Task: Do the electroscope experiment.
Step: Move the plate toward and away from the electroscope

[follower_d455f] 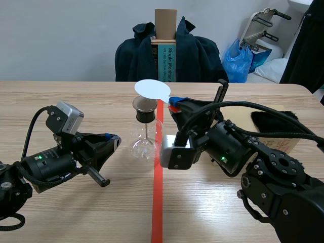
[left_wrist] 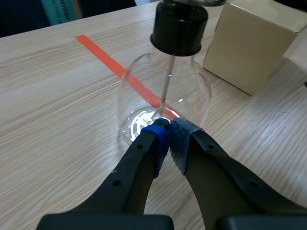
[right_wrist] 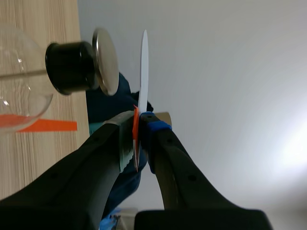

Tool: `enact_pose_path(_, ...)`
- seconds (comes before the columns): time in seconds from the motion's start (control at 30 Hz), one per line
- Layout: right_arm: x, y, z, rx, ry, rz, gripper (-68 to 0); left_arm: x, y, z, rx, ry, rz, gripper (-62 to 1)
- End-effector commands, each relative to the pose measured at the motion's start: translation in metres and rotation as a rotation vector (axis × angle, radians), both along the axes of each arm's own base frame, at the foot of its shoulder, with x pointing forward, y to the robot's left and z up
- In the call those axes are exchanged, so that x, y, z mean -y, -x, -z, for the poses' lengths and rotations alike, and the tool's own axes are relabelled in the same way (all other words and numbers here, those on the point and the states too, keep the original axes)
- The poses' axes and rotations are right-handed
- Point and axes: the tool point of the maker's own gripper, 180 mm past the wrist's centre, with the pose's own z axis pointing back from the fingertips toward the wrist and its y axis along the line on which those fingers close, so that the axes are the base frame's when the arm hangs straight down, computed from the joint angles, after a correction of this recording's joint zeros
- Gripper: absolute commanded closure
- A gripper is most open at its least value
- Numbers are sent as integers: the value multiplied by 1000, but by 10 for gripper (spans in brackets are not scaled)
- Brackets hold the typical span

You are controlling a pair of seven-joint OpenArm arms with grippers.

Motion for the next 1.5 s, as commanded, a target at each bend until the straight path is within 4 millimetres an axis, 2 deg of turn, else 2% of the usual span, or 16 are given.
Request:
enact_pose_path(0.0, 2, -2, -7, 31, 3, -12, -8, 1, -6, -12, 40, 27, -10, -42)
enact_pose_path(0.67, 0, -1, -6, 25, 7, -23, -8, 0, -6, -10, 48, 3, -13, -42)
enact_pose_path(1.07, 28, -26, -2, -3, 10, 182, -8, 0, -6, -10, 45, 1, -12, -42)
enact_pose_path(1.47, 43, -35, 0, -14, 17, 278, -8, 0, -6, -9, 39, -4, -12, -42)
